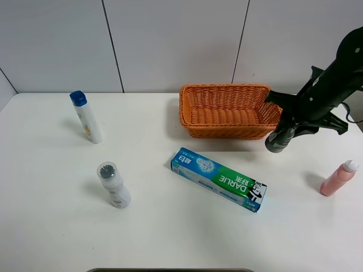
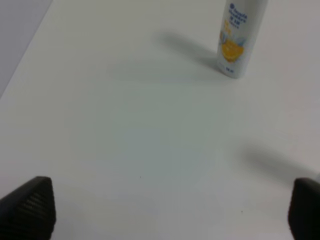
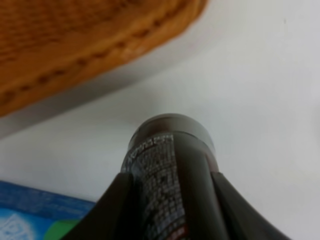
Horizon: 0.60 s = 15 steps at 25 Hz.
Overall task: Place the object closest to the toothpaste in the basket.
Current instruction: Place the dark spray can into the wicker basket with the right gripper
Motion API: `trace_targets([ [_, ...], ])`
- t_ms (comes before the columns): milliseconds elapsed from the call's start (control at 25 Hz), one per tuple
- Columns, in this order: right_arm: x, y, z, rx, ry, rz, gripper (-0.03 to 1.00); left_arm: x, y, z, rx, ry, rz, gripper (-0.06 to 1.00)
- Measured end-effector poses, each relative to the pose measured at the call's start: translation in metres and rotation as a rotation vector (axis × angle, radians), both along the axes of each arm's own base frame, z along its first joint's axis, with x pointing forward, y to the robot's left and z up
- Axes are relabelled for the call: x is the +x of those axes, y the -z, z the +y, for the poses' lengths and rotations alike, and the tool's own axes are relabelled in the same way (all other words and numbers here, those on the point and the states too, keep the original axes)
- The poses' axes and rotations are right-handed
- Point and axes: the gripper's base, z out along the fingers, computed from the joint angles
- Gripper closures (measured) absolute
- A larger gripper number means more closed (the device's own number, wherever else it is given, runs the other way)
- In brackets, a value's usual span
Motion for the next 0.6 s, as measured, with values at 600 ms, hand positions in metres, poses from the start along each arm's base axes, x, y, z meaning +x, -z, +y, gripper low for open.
trace_targets([
  [600, -0.027, -0.075, -0.004, -0.078, -0.169, -0.341, 0.62, 0.0, 0.0, 0.0, 0.001, -0.001, 0.0, 0.0],
])
